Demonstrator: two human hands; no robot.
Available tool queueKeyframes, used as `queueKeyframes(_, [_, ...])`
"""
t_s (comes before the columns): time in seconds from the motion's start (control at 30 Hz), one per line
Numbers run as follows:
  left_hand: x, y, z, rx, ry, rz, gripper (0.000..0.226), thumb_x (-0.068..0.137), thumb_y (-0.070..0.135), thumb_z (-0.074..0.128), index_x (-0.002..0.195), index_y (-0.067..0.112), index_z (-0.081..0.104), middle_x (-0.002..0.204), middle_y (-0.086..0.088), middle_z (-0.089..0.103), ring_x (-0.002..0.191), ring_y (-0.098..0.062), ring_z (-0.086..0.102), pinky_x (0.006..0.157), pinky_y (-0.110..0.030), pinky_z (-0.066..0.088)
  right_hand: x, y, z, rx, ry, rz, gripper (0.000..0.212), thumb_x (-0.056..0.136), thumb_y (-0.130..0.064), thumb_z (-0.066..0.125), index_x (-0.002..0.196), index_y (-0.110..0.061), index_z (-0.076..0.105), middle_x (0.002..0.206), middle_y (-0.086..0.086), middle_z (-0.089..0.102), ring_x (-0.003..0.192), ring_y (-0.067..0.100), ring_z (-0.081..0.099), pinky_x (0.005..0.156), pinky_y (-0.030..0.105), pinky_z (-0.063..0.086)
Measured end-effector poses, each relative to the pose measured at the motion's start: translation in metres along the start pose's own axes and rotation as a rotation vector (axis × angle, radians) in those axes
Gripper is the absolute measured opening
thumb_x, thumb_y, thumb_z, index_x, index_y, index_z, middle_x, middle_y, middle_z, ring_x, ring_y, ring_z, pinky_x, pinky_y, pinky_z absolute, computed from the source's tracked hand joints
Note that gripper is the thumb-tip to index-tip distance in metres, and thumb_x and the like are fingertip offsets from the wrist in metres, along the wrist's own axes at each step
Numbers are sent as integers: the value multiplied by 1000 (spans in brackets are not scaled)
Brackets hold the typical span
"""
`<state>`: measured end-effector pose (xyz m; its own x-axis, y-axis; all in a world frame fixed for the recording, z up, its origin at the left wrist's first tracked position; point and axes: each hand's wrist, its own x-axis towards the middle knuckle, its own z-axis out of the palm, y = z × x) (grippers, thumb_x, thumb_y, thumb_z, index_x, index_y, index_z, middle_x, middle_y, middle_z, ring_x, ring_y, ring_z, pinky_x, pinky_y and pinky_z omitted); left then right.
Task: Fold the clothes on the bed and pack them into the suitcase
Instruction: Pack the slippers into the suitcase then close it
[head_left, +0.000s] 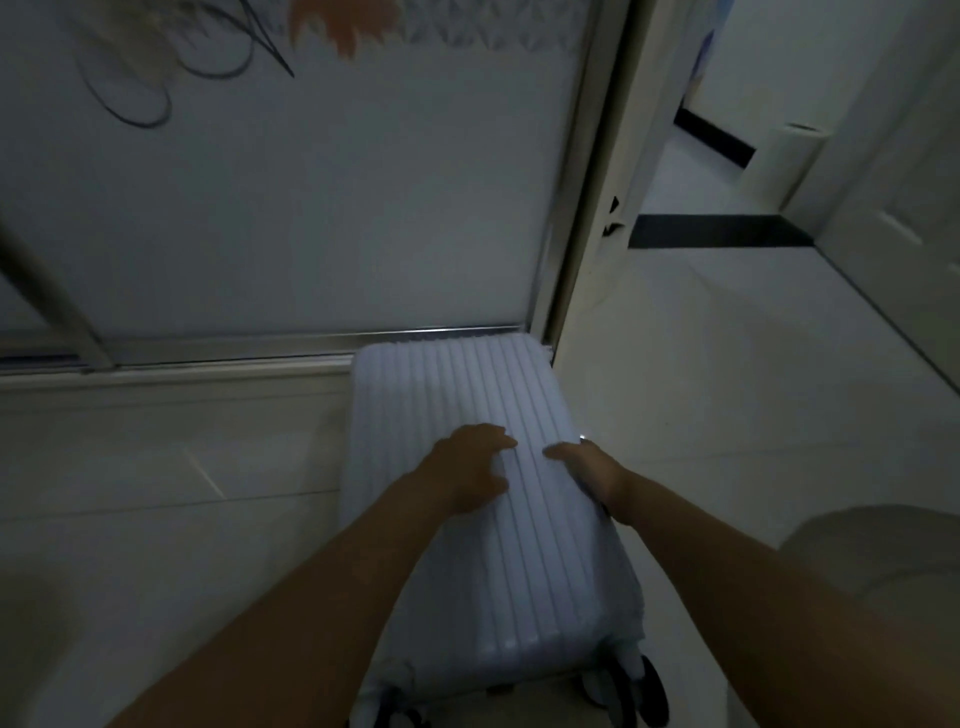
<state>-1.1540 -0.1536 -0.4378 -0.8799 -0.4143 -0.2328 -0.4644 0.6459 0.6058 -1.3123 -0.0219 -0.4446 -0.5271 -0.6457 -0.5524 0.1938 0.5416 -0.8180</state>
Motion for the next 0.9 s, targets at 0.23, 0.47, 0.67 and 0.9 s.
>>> queueKeyframes(0.23, [-39, -27, 12, 132, 220, 10, 74, 86, 33, 67, 150, 21, 30, 160, -4, 16, 147, -21, 12, 118, -33, 14, -26, 5, 45, -1007, 313, -450, 86, 85, -55, 52, 154, -19, 16, 158, 14, 19, 144, 33, 22, 117, 47, 22])
queueKeyframes(0.47, [-120, -66, 6, -174, 415, -544, 99, 70, 64, 71, 143, 11, 32, 145, -13, 34, 131, -33, 38, 101, -43, 42, -84, 51, 127, -1424, -199, -823, 115, 74, -80, 43, 154, -15, -9, 161, 13, -16, 147, 28, -18, 115, 61, -8])
queueKeyframes(0.67, [-141, -63, -9, -580, 204, -475, 35, 82, 13, 63, 117, 6, 64, 110, -13, 66, 93, -25, 63, 75, -31, 55, -101, 61, 130, -1718, -214, -960, 127, 70, -77, 56, 150, -18, -24, 159, 11, -23, 147, 31, -18, 111, 67, -3])
queueKeyframes(0.9, [-170, -75, -1, -677, 169, -312, 27, 95, 16, 55, 121, 22, 58, 121, -3, 60, 111, -21, 57, 89, -32, 52, -116, 52, 118, -1748, -237, -1042, 113, 78, -67, 53, 154, -16, -13, 160, 13, -19, 147, 31, -18, 113, 66, 2])
